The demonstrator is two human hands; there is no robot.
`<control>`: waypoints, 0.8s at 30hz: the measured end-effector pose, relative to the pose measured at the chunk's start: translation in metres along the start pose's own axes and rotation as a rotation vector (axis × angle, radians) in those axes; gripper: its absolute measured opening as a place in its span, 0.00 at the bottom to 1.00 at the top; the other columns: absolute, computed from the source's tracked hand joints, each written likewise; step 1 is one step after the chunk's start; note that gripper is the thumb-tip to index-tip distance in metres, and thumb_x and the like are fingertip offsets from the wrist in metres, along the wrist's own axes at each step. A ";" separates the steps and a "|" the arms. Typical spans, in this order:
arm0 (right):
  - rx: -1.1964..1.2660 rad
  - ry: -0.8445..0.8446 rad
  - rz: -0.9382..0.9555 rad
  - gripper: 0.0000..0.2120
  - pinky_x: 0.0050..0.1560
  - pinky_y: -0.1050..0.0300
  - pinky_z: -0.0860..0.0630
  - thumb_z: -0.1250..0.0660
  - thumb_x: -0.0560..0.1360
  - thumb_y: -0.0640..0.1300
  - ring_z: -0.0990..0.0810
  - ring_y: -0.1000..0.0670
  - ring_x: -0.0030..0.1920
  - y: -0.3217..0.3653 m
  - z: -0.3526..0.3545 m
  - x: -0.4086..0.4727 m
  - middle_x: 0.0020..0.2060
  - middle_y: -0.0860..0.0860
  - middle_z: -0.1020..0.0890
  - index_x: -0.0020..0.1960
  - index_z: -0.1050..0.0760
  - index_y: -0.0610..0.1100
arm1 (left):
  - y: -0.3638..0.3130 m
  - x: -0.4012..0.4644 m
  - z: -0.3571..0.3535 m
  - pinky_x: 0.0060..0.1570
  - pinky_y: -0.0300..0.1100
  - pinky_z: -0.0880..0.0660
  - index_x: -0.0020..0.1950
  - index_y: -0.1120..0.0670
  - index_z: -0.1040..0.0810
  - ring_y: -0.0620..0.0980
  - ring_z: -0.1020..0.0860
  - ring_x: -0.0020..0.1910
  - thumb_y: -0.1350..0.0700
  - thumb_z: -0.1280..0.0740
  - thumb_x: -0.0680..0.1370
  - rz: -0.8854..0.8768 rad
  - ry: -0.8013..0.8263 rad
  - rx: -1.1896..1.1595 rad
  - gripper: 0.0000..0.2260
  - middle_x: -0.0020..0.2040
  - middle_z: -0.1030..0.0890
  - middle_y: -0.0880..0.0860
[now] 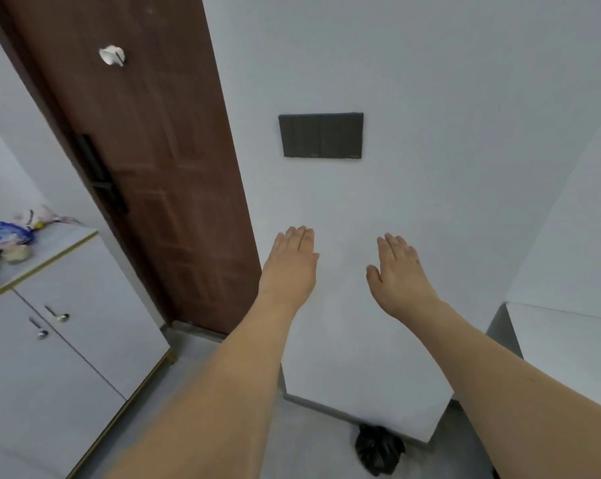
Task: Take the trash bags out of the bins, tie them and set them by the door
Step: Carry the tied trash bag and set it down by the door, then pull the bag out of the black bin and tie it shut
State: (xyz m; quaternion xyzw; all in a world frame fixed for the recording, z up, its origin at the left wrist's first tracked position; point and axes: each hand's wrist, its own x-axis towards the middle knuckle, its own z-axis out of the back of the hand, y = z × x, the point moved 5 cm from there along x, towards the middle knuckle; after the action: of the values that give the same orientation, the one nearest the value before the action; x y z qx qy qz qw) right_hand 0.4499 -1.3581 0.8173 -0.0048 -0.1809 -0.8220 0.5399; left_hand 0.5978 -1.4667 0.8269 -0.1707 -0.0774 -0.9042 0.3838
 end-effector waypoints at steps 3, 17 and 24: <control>0.017 0.031 0.055 0.28 0.77 0.49 0.57 0.49 0.82 0.47 0.53 0.43 0.78 0.021 -0.011 -0.002 0.78 0.41 0.47 0.78 0.50 0.36 | 0.021 -0.014 0.006 0.77 0.47 0.53 0.78 0.59 0.46 0.53 0.45 0.77 0.51 0.51 0.85 0.065 0.011 0.047 0.23 0.78 0.41 0.55; 0.104 0.221 0.574 0.27 0.77 0.49 0.54 0.49 0.82 0.49 0.50 0.45 0.78 0.281 -0.079 -0.057 0.78 0.44 0.45 0.78 0.48 0.39 | 0.213 -0.240 0.098 0.77 0.46 0.54 0.78 0.58 0.44 0.54 0.46 0.78 0.53 0.49 0.84 0.678 -0.004 0.101 0.22 0.78 0.42 0.56; 0.189 0.303 0.852 0.27 0.75 0.50 0.48 0.45 0.81 0.46 0.43 0.43 0.75 0.460 -0.108 -0.170 0.75 0.40 0.39 0.76 0.45 0.36 | 0.304 -0.427 0.162 0.77 0.48 0.51 0.77 0.58 0.42 0.54 0.44 0.77 0.53 0.48 0.84 0.915 -0.062 0.163 0.22 0.77 0.39 0.56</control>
State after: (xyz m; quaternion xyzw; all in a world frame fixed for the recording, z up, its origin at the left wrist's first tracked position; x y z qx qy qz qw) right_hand 0.9497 -1.4022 0.8158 0.0904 -0.1561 -0.4981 0.8482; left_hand 1.1336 -1.3489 0.8236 -0.1835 -0.0764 -0.6273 0.7530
